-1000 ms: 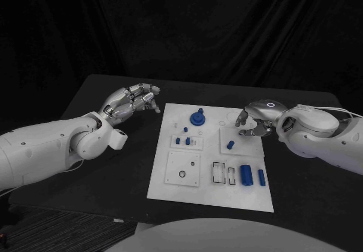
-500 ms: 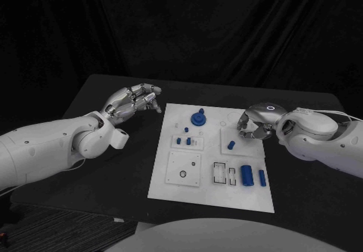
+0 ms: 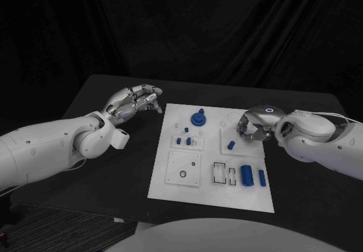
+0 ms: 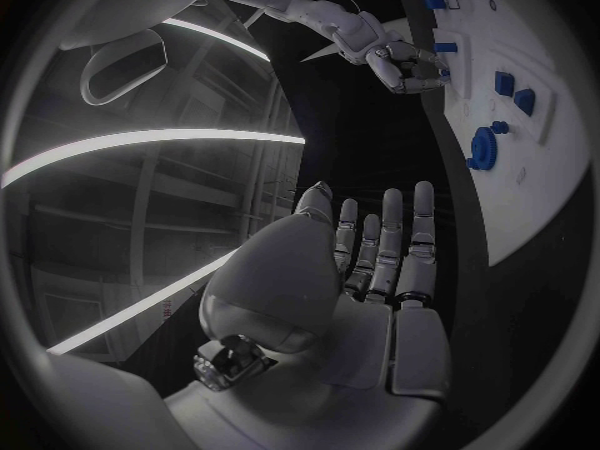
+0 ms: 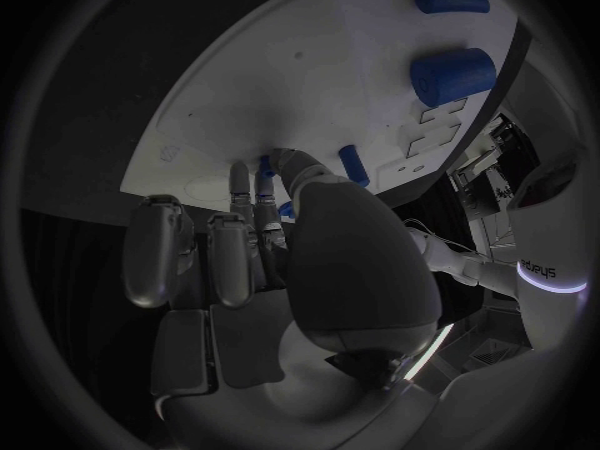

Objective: Assemble the parts on the task board

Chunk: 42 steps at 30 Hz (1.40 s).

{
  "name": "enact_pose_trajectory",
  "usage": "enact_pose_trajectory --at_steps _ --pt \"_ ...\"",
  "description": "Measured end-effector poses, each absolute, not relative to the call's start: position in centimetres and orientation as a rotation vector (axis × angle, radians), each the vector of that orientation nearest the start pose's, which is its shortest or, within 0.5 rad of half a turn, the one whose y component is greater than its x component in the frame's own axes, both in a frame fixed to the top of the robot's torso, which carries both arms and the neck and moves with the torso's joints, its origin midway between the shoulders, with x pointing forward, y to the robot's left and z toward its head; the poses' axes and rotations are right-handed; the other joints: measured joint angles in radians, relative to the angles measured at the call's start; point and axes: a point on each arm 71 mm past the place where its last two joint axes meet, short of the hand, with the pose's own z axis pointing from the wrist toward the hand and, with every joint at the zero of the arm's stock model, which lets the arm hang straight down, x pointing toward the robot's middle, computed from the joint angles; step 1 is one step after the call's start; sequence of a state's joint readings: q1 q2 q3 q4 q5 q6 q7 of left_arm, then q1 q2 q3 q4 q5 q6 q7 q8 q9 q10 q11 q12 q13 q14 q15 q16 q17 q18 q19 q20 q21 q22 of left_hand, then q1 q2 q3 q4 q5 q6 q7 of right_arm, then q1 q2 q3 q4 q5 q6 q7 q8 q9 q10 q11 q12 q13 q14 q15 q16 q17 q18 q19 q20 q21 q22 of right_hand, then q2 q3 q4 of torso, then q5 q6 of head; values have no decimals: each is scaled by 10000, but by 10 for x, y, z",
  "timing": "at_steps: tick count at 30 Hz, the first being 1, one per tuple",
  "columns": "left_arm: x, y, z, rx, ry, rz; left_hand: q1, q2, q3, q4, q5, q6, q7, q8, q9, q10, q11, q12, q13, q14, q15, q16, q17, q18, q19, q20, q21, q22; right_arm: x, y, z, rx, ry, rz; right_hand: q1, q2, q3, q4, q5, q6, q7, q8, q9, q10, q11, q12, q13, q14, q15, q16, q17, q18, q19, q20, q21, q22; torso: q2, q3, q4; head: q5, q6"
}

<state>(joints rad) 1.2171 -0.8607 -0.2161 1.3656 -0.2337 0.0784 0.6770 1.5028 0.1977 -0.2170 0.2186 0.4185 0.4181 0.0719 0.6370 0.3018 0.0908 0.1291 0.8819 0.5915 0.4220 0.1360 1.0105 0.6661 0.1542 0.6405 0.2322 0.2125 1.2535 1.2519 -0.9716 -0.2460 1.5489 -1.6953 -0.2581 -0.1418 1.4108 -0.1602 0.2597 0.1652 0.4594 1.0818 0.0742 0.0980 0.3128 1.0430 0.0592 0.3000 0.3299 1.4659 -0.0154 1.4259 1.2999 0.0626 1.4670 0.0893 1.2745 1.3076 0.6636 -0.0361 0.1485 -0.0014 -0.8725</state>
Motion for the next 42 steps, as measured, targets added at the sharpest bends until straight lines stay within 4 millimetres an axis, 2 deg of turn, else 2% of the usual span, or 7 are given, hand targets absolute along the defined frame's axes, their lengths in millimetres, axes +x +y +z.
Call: enact_pose_trajectory --at_steps 7,10,23,28,34,39,42 --pt "480 244 -220 -6977 15479 -17783 175 71 159 -243 267 143 213 0 -95 35 -203 0 -56 0 0 0 -24 1 -36 36 38 58 454 -258 -234 -4222 17898 3635 243 76 274 -274 84 212 214 93 86 179 -76 110 9 27 -28 0 -27 0 -22 -22 64 -1 -2 2 0 -45 0" --pt "480 244 -221 -6980 15494 -17800 175 71 203 -286 357 143 213 0 -128 35 -203 0 -76 0 0 0 -39 0 -36 36 38 73 454 -258 -234 -4225 17870 3683 292 105 376 -376 83 309 301 165 135 352 -108 110 9 8 -60 -1 0 -1 -21 -51 114 -1 -3 3 -1 -48 0" --pt "480 240 -223 -6993 15589 -17883 289 185 341 -424 474 179 248 -47 -194 35 -203 0 -120 -37 35 0 -82 1 -72 71 76 115 452 -258 -235 -4169 17563 3892 373 182 546 -608 -130 779 241 350 204 1120 -272 17 -260 11 -205 -1 6 -1 0 -142 217 -2 -11 6 5 -67 0" --pt "480 240 -224 -7000 15617 -17887 289 185 397 -480 519 214 284 -87 -222 35 -203 0 -141 -37 35 -38 -103 1 -71 71 76 136 452 -260 -234 -4108 17438 3924 476 128 534 -621 -163 922 102 369 204 1297 -308 -95 -345 11 -205 -1 10 -1 -18 -195 269 -3 -12 6 9 -41 0" --pt "481 240 -224 -7019 15661 -17863 289 185 440 -523 519 214 284 -87 -239 35 -203 0 -157 -37 35 -39 -117 2 -72 71 76 150 449 -265 -231 -3954 17203 3948 454 150 534 -622 -390 929 105 425 204 1352 -322 -220 -448 11 -205 -1 16 -2 0 -213 313 -3 -16 5 15 -17 0" --pt "481 238 -225 -7020 15707 -17868 289 185 481 -564 519 251 320 -101 -254 46 -191 0 -172 -44 43 -78 -134 1 -107 106 76 163 447 -269 -224 -3760 16909 3995 420 183 532 -624 -395 931 107 468 204 1418 -324 -263 -468 11 -205 -1 70 -1 0 -212 313 -3 -20 -2 15 -9 0" --pt "481 238 -225 -7021 15727 -17871 289 185 479 -561 519 251 320 -127 -261 73 -164 -39 -173 -74 72 -78 -135 1 -108 107 76 165 449 -270 -215 -3590 16701 4062 391 213 532 -624 -701 931 108 469 203 1491 -324 -409 -552 11 -205 -1 70 -1 0 -212 313 -3 -21 -8 16 -9 0"
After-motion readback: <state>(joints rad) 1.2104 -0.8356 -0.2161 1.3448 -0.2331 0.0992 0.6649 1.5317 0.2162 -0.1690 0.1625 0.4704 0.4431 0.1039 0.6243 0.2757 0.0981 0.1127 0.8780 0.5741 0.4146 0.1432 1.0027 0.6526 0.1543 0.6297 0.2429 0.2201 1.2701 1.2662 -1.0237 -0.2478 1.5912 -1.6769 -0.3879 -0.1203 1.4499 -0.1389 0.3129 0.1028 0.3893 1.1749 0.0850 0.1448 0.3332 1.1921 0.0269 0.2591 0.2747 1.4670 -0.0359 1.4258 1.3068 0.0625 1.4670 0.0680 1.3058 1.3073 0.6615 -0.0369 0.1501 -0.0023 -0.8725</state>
